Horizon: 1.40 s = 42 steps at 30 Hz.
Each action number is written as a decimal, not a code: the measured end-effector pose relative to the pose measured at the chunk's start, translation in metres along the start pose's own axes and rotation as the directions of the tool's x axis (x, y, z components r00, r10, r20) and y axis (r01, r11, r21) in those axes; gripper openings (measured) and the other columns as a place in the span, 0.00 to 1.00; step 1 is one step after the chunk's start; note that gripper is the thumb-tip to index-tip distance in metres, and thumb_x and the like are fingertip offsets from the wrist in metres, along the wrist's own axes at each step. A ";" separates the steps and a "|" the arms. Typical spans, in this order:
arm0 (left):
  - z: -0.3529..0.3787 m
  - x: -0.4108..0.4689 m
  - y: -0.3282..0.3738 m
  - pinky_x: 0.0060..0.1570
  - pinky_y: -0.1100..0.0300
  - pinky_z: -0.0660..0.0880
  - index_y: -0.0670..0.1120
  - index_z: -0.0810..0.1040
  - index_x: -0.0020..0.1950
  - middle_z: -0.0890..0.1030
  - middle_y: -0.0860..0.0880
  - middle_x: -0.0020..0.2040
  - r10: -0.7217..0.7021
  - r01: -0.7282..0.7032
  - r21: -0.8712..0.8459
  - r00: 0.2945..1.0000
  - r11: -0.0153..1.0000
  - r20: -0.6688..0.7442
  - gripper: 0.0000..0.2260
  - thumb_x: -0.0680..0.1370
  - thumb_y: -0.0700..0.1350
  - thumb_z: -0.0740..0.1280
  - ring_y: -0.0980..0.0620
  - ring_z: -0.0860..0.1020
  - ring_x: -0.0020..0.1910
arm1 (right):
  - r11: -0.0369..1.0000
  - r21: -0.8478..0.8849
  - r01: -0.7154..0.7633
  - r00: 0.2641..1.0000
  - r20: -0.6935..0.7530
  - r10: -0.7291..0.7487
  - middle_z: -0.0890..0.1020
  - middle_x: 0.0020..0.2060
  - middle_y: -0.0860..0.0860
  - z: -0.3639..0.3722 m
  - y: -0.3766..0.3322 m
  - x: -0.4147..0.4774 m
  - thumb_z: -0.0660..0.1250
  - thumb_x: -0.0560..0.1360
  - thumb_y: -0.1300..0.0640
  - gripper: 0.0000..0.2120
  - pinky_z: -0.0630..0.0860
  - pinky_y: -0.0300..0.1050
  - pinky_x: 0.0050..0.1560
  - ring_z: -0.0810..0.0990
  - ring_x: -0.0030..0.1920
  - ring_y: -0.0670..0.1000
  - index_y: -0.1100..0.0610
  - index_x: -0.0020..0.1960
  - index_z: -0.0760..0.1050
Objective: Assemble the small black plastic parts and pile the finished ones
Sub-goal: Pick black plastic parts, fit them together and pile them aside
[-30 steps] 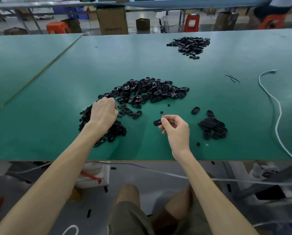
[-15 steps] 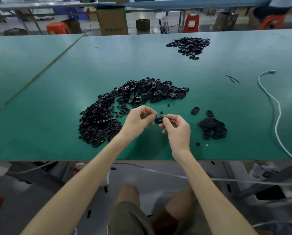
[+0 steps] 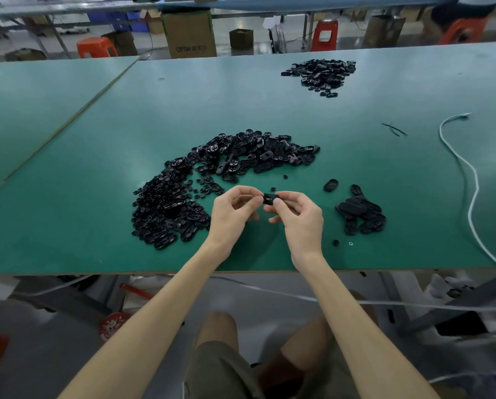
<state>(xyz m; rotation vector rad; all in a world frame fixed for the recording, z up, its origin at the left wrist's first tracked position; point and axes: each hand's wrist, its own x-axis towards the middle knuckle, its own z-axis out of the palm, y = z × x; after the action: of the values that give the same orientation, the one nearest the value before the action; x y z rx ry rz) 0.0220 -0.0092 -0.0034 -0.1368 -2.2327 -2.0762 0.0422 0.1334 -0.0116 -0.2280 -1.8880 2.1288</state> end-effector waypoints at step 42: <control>-0.003 0.001 -0.010 0.42 0.65 0.76 0.46 0.83 0.48 0.84 0.52 0.40 0.010 -0.019 -0.117 0.997 0.993 -0.078 0.02 0.77 0.40 0.75 0.56 0.79 0.37 | 0.999 0.037 -0.014 0.999 0.038 0.013 0.87 0.40 0.49 0.000 -0.001 -0.001 0.74 0.77 0.65 0.05 0.79 0.37 0.37 0.88 0.41 0.51 0.61 0.52 0.81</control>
<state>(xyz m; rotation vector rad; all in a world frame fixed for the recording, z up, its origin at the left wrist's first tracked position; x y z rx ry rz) 0.0195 -0.0130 -0.0129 -0.0792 -2.0608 -2.1668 0.0429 0.1337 -0.0110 -0.1946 -1.8702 2.1898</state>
